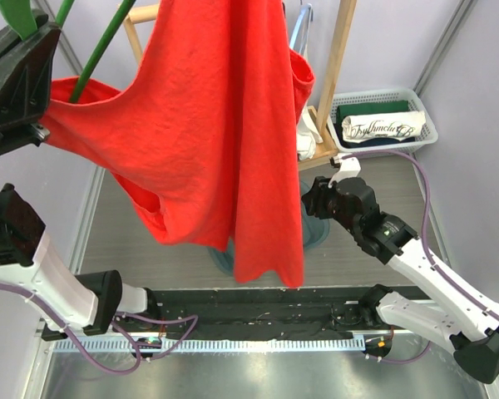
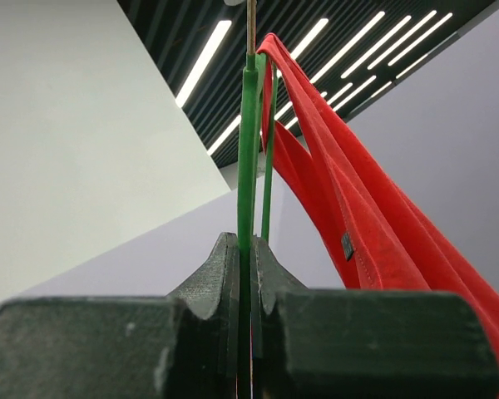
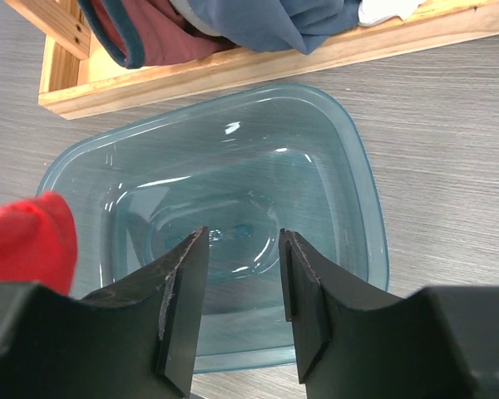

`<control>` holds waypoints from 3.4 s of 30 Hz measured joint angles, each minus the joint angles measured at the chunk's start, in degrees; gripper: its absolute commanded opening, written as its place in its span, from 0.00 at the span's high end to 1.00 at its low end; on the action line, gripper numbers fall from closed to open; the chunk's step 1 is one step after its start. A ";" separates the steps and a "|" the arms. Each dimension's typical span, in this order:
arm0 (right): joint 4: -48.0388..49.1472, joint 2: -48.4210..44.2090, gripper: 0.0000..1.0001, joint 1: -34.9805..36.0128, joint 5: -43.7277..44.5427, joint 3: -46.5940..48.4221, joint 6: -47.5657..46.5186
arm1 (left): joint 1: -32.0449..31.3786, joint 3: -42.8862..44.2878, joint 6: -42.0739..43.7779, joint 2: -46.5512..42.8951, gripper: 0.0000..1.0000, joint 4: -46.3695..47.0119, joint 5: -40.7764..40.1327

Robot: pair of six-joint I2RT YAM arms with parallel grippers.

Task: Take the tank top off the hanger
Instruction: Pick up the hanger from the clothesline, then remove the tank top from the hanger.

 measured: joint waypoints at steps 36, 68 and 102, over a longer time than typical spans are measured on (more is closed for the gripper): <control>1.53 0.04 0.55 0.00 2.40 -2.14 1.53 | 4.15 -41.31 -4.33 -8.81 0.97 -2.10 13.11; -6.86 9.94 0.29 -0.02 16.37 -9.53 11.58 | -23.23 -42.99 7.30 -3.23 1.00 -40.15 18.86; -2.89 -12.22 0.16 -0.07 4.92 -8.04 13.14 | -34.03 -23.80 35.17 4.48 1.00 -60.00 -2.47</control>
